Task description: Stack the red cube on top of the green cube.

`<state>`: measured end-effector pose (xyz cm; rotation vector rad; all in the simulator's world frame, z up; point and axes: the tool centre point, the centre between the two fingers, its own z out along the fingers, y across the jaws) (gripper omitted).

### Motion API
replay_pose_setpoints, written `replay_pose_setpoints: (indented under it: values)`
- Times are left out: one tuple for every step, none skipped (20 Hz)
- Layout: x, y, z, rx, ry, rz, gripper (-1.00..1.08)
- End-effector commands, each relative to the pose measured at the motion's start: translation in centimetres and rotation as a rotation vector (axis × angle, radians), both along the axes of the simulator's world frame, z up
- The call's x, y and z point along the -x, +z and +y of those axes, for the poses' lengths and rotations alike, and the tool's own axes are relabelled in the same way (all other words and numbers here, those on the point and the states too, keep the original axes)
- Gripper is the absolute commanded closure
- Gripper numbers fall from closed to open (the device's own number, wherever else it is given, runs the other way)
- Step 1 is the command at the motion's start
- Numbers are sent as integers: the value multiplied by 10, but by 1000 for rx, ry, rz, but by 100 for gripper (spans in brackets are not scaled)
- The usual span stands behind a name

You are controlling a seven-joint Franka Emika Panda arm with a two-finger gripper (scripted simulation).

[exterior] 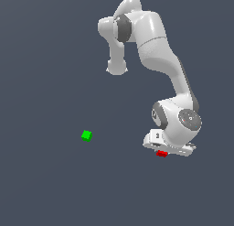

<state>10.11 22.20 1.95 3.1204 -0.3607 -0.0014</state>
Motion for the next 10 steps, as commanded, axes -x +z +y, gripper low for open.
replay_pose_setpoints:
  values:
    - [0, 1, 0, 0, 0, 0, 108]
    - [0, 3, 0, 0, 0, 0, 108]
    - [0, 5, 0, 0, 0, 0, 108]
    - [0, 7, 0, 0, 0, 0, 108]
    - [1, 11, 0, 0, 0, 0, 108]
    - [1, 15, 0, 0, 0, 0, 108]
    - [1, 20, 0, 0, 0, 0, 108]
    - [1, 26, 0, 0, 0, 0, 108]
    - [1, 33, 0, 0, 0, 0, 108]
    - [1, 40, 0, 0, 0, 0, 108]
